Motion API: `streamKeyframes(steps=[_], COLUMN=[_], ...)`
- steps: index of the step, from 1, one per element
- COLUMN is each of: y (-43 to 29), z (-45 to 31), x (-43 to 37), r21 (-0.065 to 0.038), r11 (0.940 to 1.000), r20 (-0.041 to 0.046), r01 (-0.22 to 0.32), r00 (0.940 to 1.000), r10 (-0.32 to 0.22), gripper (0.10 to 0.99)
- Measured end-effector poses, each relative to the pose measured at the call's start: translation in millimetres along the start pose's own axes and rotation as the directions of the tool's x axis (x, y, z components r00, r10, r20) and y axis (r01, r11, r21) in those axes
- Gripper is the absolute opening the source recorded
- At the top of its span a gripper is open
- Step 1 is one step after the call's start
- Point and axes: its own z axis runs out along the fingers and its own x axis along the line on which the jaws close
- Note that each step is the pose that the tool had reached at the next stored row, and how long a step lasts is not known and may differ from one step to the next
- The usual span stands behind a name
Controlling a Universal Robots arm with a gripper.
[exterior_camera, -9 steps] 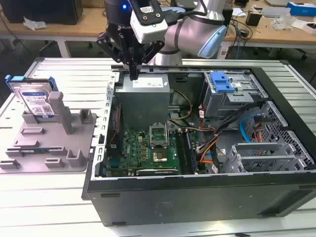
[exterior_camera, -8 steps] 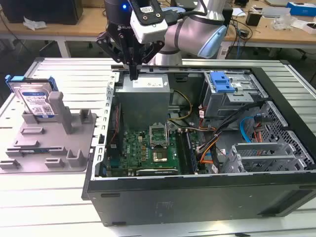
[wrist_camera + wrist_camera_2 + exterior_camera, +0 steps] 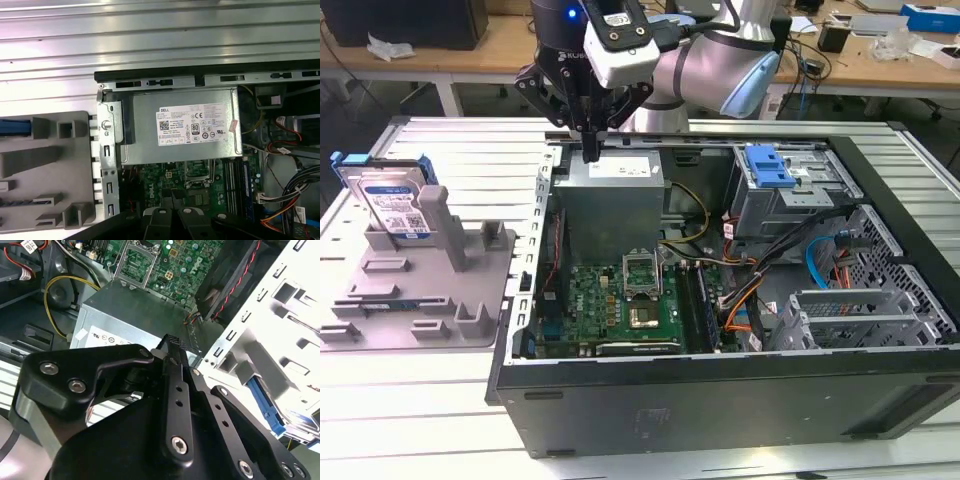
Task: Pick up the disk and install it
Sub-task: 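Reach for the disk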
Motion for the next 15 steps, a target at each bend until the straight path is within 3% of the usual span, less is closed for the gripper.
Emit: streamKeyframes(steps=[3, 8, 15], y=[2.4, 5.8, 7.7], z=[0.3, 0.7, 1.1], x=[10.7, 48.2, 75.7], r21=[0.000, 0.000, 0.000], r11=[1.0000, 1.0000, 1.0000], r20=[-0.0003, -0.0012, -0.0020], r01=[-0.001, -0.002, -0.003], r00=[1.0000, 1.0000, 1.0000], r10=[0.001, 0.002, 0.003], gripper=[0.106, 0.106, 0.106])
